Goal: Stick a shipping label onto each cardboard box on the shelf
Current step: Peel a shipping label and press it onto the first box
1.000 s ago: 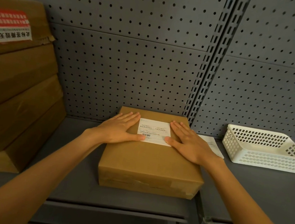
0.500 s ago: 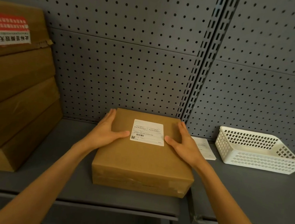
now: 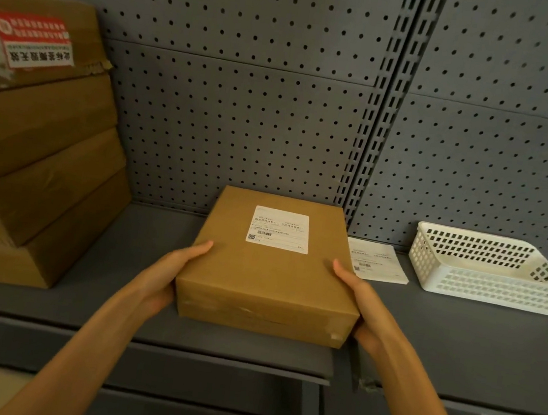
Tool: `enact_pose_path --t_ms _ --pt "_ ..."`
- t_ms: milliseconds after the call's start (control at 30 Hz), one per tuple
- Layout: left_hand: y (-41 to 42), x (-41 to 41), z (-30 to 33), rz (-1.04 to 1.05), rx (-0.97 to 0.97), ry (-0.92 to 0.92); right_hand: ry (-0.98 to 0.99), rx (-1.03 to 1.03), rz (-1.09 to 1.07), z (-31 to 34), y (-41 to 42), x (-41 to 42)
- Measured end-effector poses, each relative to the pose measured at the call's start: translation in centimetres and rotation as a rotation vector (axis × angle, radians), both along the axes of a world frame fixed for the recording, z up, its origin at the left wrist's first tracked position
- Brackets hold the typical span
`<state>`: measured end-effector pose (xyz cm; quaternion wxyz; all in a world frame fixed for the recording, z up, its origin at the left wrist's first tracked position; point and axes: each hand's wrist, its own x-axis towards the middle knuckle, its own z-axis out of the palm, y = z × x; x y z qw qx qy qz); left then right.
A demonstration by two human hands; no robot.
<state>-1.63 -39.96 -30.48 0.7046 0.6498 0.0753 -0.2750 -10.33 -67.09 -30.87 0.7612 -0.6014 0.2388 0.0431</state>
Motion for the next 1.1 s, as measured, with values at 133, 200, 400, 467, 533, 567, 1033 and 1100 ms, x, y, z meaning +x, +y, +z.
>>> enact_pose_path --t_ms 133,200,400,467,533,567,1033,1100 --pt "-0.2 -0.8 0.1 0.015 -0.031 -0.014 0.0 -0.035 -0.026 0.1 0.6 -0.4" --pt "-0.1 -1.1 0.3 0.007 -0.062 -0.017 -0.016 -0.052 -0.035 0.6 1.1 -1.0" --pt "0.5 -2.1 1.7 -0.038 -0.132 -0.114 -0.137 -0.111 -0.105 2.5 2.4 -3.9" --pt "0.6 -2.4 2.6 -0.072 -0.178 -0.175 -0.189 -0.131 -0.134 3.7 2.8 -5.4" --pt "0.6 -2.8 3.5 -0.122 -0.215 -0.226 -0.237 -0.168 -0.173 4.7 3.2 -7.1" --pt "0.4 -3.1 3.9 -0.154 -0.225 -0.248 -0.254 -0.192 -0.198 5.1 3.4 -8.1" --pt "-8.8 -10.9 7.1 -0.536 -0.34 -0.391 -0.373 -0.321 -0.588 8.2 0.9 -23.7" --pt "-10.7 -12.4 7.3 -0.584 -0.358 -0.394 -0.377 -0.331 -0.637 8.3 0.1 -25.9"
